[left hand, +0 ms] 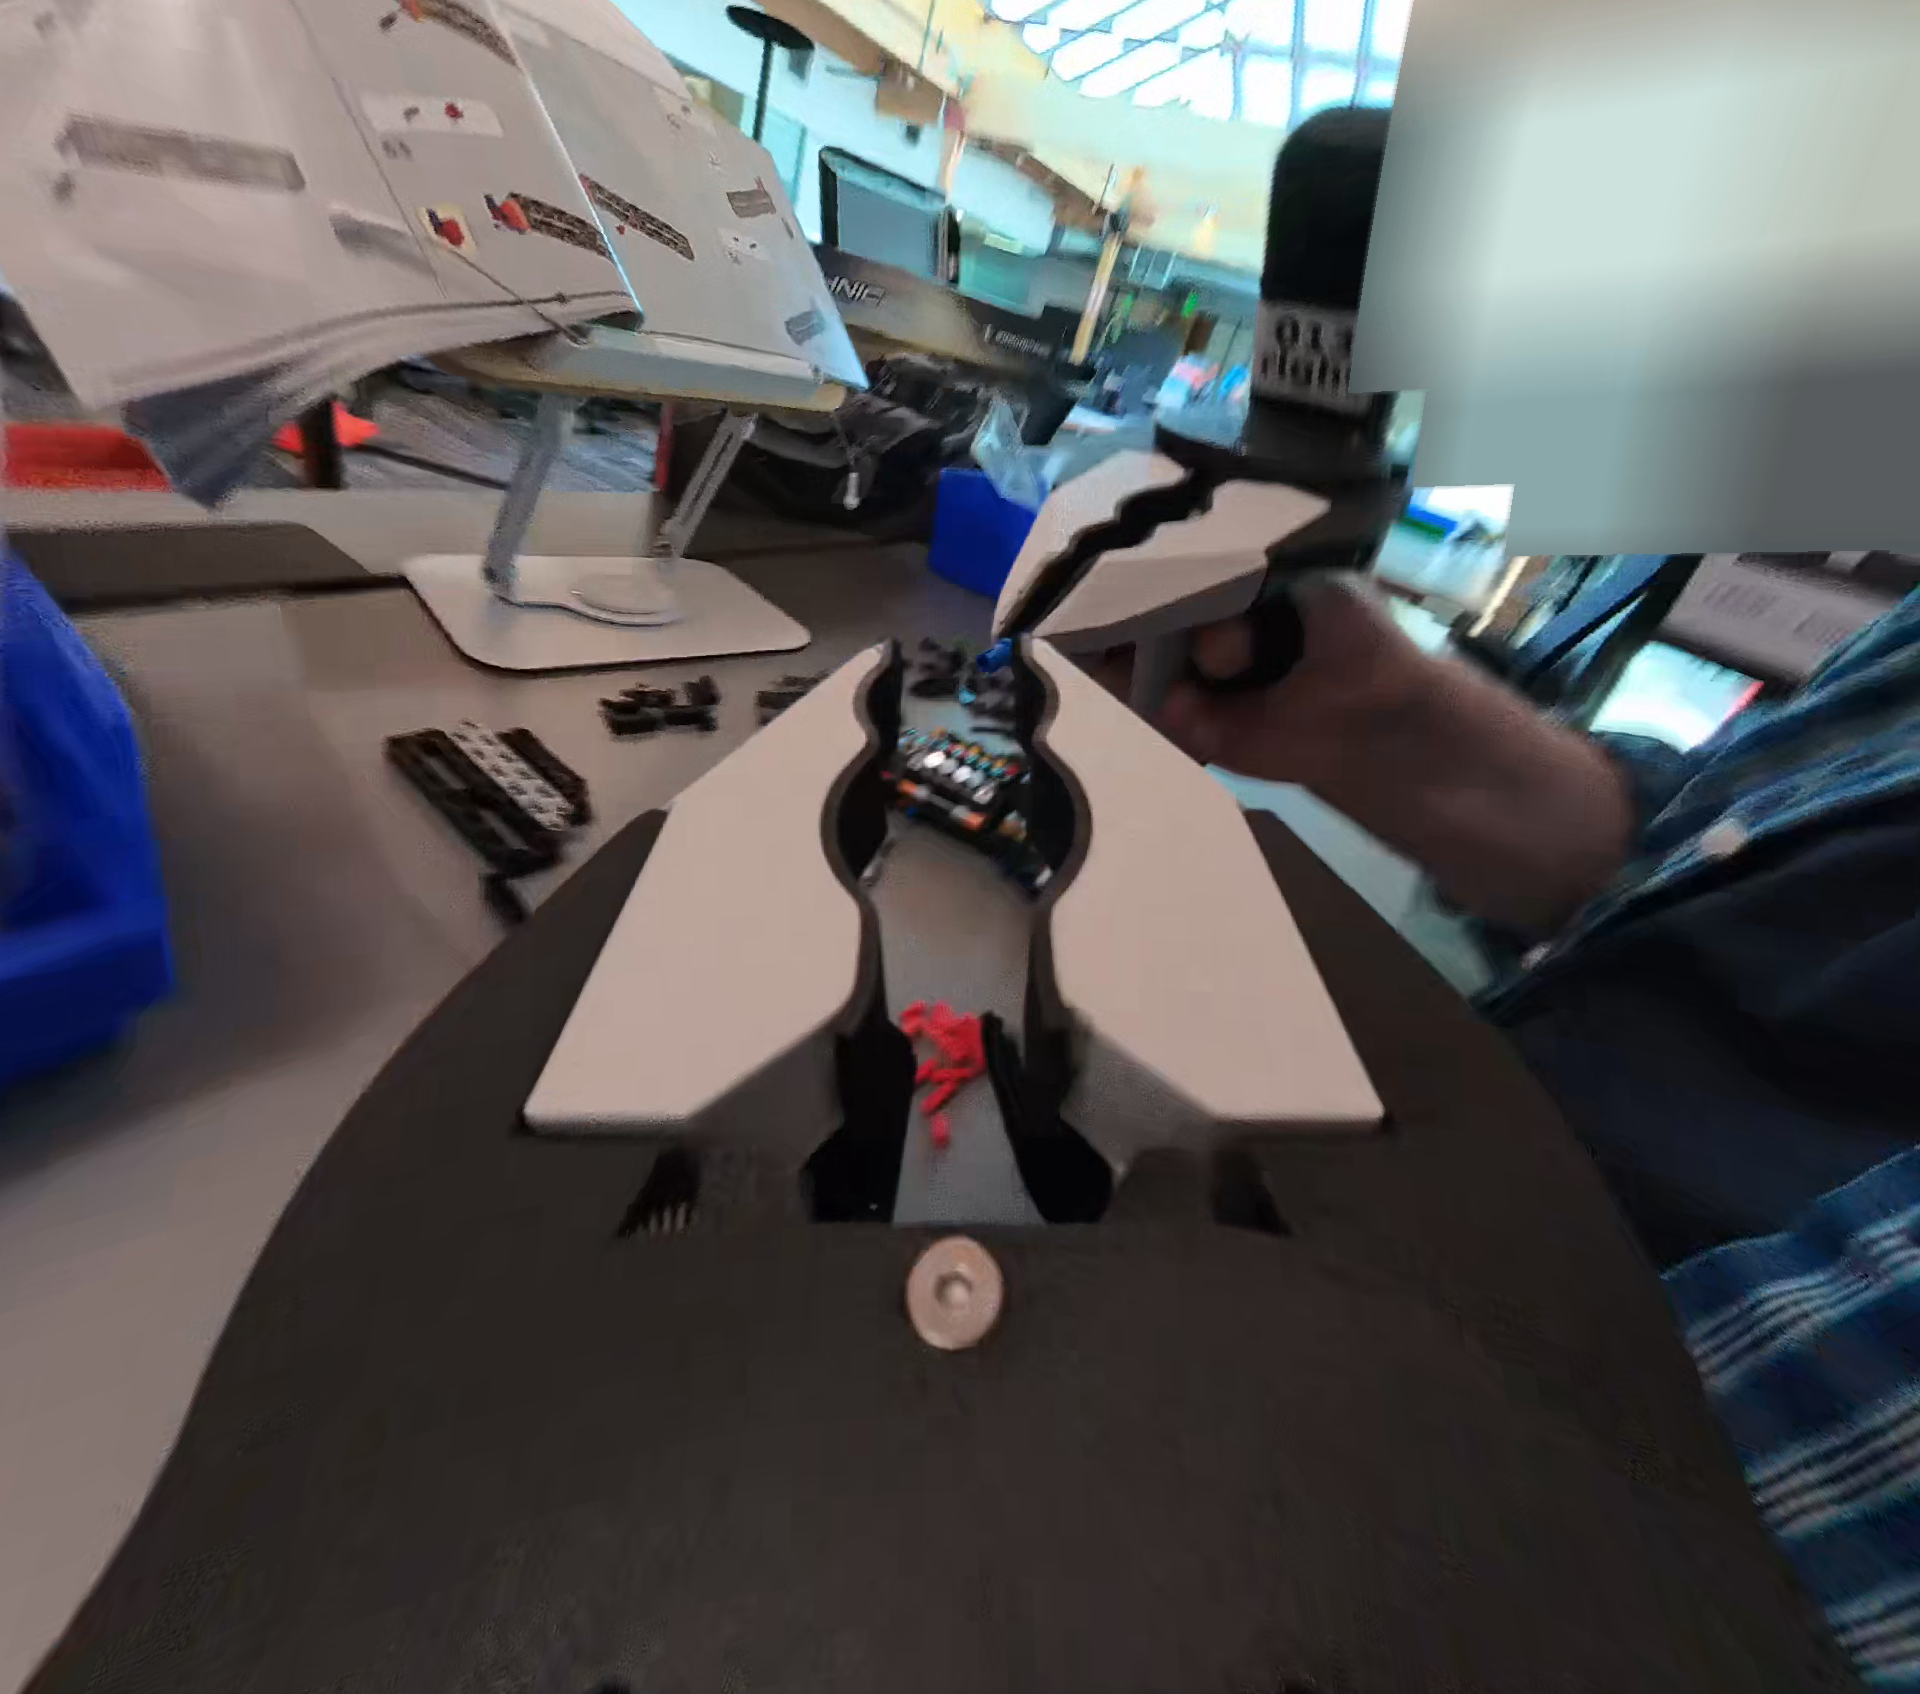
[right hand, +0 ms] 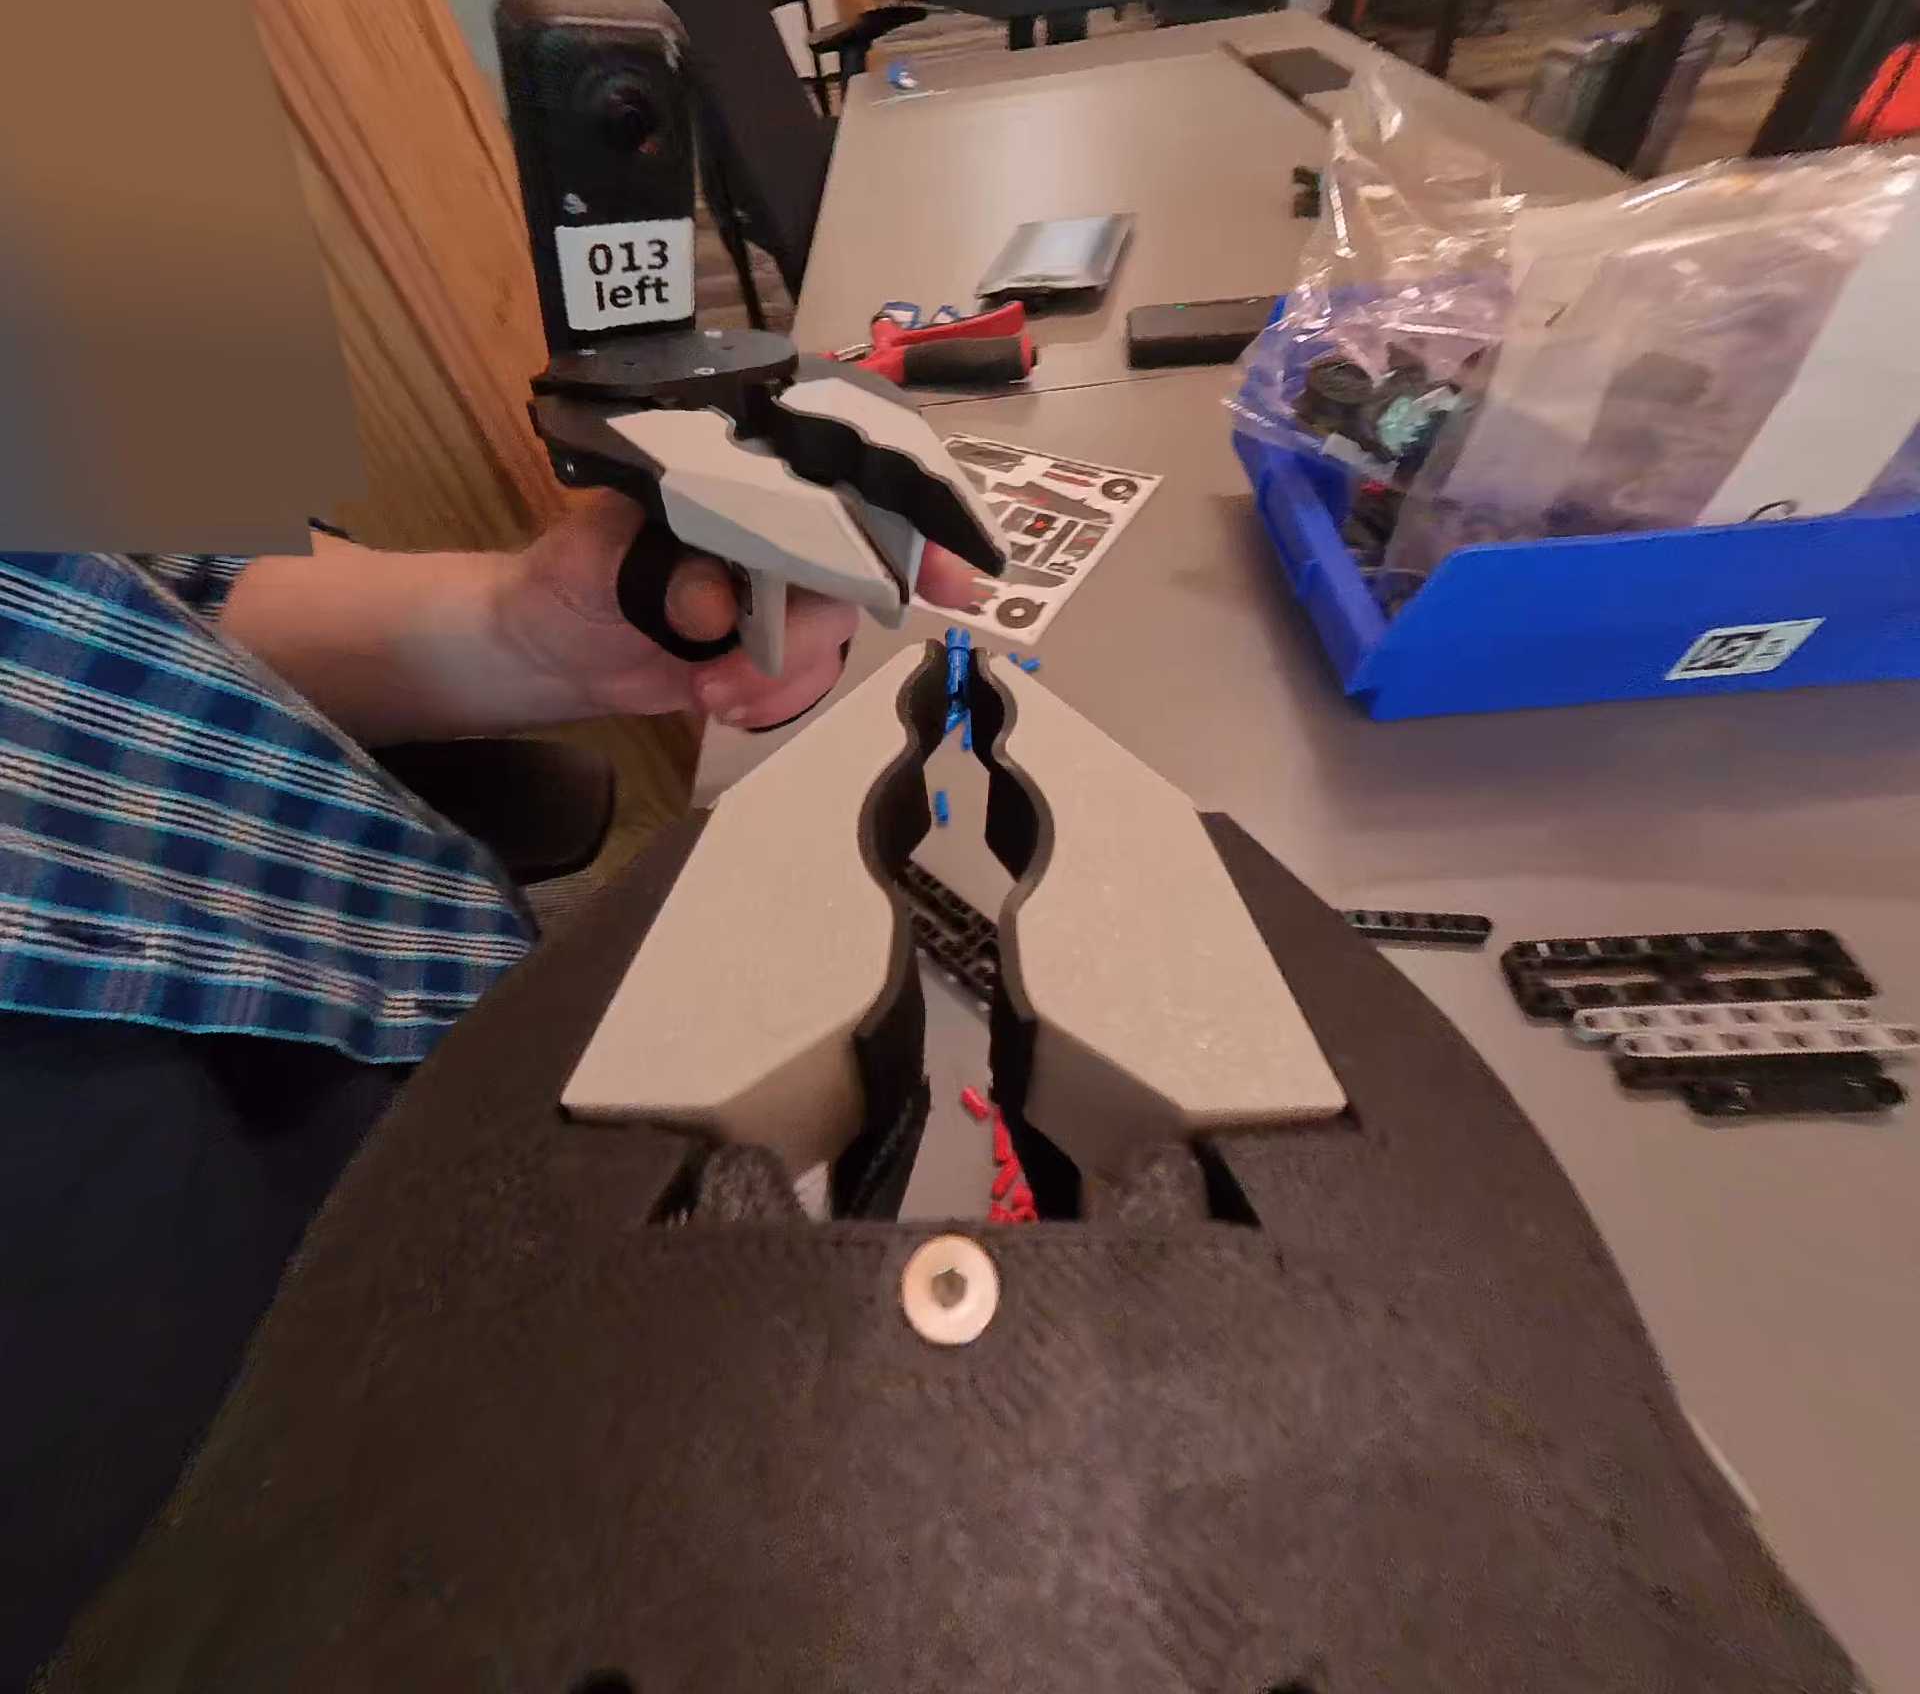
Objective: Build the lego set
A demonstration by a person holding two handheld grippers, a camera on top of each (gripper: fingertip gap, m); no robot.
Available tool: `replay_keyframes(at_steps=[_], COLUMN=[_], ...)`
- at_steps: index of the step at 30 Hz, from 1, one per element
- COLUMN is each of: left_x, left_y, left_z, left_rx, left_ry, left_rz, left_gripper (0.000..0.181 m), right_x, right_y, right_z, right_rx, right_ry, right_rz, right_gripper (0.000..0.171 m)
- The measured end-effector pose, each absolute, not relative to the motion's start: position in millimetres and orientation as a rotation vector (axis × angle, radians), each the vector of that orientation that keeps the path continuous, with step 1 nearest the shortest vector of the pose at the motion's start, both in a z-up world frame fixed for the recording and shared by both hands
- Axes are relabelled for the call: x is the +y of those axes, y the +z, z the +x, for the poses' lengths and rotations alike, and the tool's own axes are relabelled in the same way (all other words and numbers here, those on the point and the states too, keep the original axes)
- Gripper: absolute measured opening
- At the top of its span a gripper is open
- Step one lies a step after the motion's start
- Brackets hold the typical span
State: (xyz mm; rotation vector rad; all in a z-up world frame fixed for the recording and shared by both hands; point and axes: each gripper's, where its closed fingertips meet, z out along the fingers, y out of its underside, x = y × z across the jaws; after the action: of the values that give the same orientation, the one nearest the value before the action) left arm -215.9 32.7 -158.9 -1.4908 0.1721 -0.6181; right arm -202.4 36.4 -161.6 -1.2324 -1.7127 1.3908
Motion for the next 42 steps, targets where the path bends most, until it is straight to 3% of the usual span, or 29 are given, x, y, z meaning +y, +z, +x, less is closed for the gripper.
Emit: replay_keyframes(at_steps=[5,11,17,27,29,33,42], left_x=[30.7,25.6,21.9,19.5,19.9,19.4,1.6], left_y=[-166.9,-169.6,-168.8,-164.7,-163.9,-165.5,-227.5], left_z=[-208.8,-199.9,-196.5,-193.8,-192.9,-192.6,-213.5], left_rx=[0.443,0.582,0.644,0.665,0.671,0.677,0.594], left_ry=[-0.214,-0.020,0.036,0.111,0.137,0.136,-0.005], left_rz=[-1.576,-1.573,-1.570,-1.547,-1.544,-1.547,-1.797], left_gripper=[0.025,0.016,0.004,0.000,0.000,0.000,0.005], right_x=[30.1,21.5,17.5,18.7,17.6,24.1,46.7], right_y=[-161.9,-167.5,-168.8,-171.4,-170.0,-172.5,-210.1], right_z=[-202.5,-202.3,-201.3,-203.6,-202.5,-202.2,-167.1], right_rx=[-1.749,-1.793,-1.816,-1.780,-1.771,-1.753,-1.818], right_ry=[1.534,1.661,1.710,1.748,1.780,1.726,1.393], right_rz=[-1.308,-1.372,-1.391,-1.432,-1.432,-1.435,-1.552], right_gripper=[0.001,0.001,0.001,0.008,0.000,0.000,0.004])
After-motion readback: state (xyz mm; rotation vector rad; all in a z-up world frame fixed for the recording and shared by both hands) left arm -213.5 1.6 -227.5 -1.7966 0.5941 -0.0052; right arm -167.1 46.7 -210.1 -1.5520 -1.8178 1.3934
